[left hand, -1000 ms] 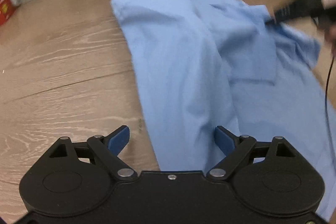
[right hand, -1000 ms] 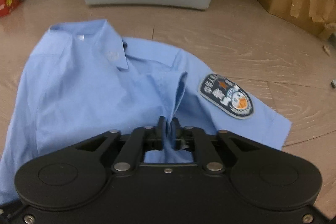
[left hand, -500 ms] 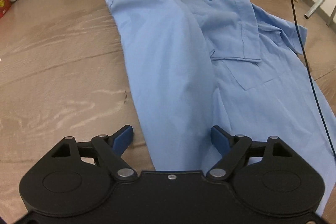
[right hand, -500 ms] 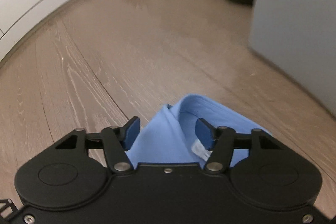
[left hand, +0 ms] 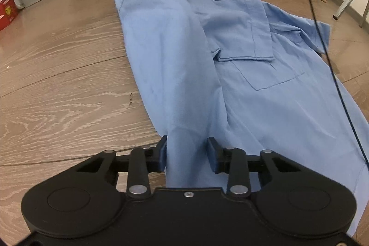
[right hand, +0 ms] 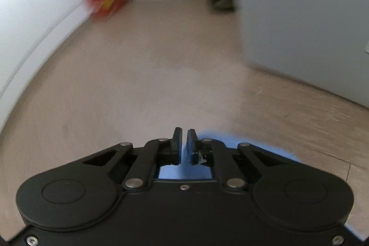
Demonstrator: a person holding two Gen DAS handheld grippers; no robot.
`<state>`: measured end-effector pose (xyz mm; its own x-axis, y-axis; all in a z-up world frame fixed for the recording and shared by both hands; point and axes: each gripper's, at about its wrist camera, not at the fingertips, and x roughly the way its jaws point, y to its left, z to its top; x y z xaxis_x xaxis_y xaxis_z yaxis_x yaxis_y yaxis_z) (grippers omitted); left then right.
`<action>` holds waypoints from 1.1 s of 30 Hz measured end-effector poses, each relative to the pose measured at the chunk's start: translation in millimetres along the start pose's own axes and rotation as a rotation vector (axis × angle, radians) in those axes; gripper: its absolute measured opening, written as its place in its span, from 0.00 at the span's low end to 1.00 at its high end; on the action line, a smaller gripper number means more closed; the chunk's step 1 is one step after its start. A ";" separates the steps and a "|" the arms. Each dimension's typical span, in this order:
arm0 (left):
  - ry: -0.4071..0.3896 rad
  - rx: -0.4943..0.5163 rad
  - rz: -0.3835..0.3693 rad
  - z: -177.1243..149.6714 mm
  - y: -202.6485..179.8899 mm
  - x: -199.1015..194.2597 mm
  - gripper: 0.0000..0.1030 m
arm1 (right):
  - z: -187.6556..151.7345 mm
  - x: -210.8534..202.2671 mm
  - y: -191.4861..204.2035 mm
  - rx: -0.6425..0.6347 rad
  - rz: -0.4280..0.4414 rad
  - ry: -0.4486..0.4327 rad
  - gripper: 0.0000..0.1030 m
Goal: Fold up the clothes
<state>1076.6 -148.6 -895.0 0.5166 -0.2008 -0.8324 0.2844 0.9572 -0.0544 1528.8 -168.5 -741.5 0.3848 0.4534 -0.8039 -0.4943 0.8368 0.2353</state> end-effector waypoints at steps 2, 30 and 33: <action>0.000 -0.013 0.000 -0.4 2.0 -1.2 0.37 | -4.6 1.6 -2.9 0.010 -0.027 -0.025 0.14; -0.109 -0.033 0.014 -46.7 -36.9 -52.0 0.76 | -24.7 -29.8 19.2 -0.091 -0.029 -0.136 0.08; -0.169 -0.144 -0.044 -37.7 -8.0 -63.7 0.77 | -51.4 -75.0 35.6 -0.179 -0.018 -0.165 0.47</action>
<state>1011.0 -135.6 -862.3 0.6374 -0.2633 -0.7242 0.1972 0.9642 -0.1770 1442.3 -188.5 -700.9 0.5092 0.4953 -0.7038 -0.6113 0.7838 0.1094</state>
